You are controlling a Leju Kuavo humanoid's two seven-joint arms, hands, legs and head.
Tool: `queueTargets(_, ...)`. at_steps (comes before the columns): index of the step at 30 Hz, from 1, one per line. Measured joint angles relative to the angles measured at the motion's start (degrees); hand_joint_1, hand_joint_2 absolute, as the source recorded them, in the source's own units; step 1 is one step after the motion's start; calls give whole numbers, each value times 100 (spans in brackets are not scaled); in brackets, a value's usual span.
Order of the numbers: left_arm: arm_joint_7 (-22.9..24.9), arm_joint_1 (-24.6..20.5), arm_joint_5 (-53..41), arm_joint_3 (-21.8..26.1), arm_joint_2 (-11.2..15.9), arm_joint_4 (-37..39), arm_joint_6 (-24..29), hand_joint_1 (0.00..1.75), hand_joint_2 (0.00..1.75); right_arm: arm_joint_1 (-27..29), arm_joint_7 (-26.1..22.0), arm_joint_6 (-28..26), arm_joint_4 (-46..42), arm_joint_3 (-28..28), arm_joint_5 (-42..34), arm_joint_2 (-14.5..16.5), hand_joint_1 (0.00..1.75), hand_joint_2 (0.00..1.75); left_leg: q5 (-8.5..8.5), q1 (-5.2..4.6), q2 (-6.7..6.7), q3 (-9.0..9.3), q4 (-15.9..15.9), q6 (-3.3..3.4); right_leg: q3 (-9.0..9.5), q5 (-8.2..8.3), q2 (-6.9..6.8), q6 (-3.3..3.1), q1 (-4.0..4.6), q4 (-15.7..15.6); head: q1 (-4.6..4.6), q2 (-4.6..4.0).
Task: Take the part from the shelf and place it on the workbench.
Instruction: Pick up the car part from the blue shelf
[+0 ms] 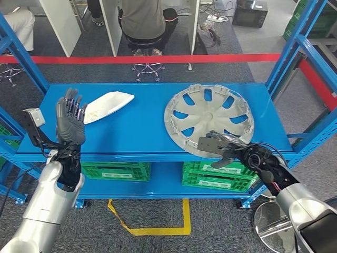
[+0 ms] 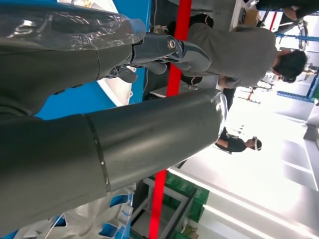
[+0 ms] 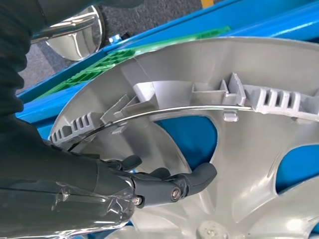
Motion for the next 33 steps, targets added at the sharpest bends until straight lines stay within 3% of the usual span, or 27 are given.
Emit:
queueTargets(11,106,16,-1,0,-2,1,148,0,0,181,689,-1201,116,233,381,-2,0,175,-1,3,0,11,-1,-1,9,-5,-3,-8,0,-3,2,-1)
queueTargets(22,114,13,2,0,-7,2,109,0,0,368,916,-2317,213,549,1150,-2,0,175,-1,3,-7,10,0,4,13,-4,-14,-5,-14,-8,6,0)
queueTargets(33,94,-128,25,0,-57,75,59,0,0,413,967,-2594,286,668,1358,-7,0,175,-7,3,-4,10,0,11,13,-5,-12,-5,-14,-15,0,0)
